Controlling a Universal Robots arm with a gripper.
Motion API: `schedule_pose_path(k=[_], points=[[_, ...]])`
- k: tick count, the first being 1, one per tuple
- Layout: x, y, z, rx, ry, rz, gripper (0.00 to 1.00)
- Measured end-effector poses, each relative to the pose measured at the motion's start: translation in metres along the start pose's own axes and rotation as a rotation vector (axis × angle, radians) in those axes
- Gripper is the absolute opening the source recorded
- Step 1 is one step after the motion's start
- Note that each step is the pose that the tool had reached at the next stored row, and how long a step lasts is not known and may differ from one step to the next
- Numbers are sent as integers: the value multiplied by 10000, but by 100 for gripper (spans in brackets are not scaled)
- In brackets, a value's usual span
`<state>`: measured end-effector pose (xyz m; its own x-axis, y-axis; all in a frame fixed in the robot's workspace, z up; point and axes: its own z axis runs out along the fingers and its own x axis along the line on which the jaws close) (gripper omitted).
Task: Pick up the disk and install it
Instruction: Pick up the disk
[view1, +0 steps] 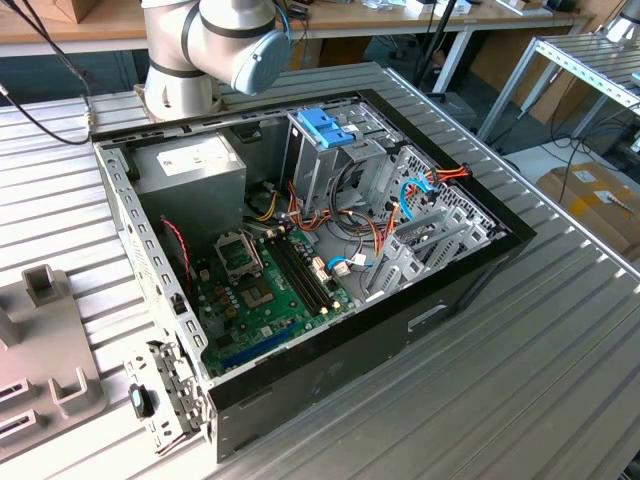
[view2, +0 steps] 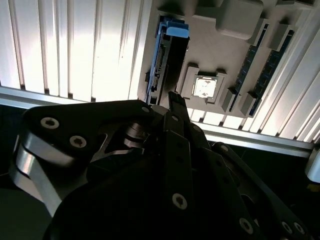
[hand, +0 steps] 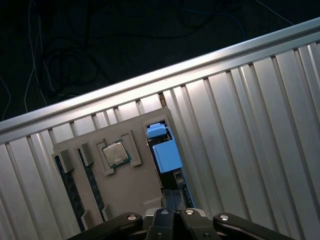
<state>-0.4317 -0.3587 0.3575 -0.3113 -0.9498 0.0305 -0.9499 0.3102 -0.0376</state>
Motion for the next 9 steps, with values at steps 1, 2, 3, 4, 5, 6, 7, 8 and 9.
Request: schedule_pose_path(k=[1,2,3,4,5,6,7,8,9], points=[[0,0,0,0,0,0,11],[0,0,0,0,0,0,11],[0,0,0,0,0,0,11],[0,0,0,0,-1,-1,11],[0,0,0,0,0,-2,11],[0,0,0,1,-1,-9,11],[0,0,0,1,-1,-19,11],[0,0,0,1,-1,-36,11],[0,0,0,1,-2,-57,11]])
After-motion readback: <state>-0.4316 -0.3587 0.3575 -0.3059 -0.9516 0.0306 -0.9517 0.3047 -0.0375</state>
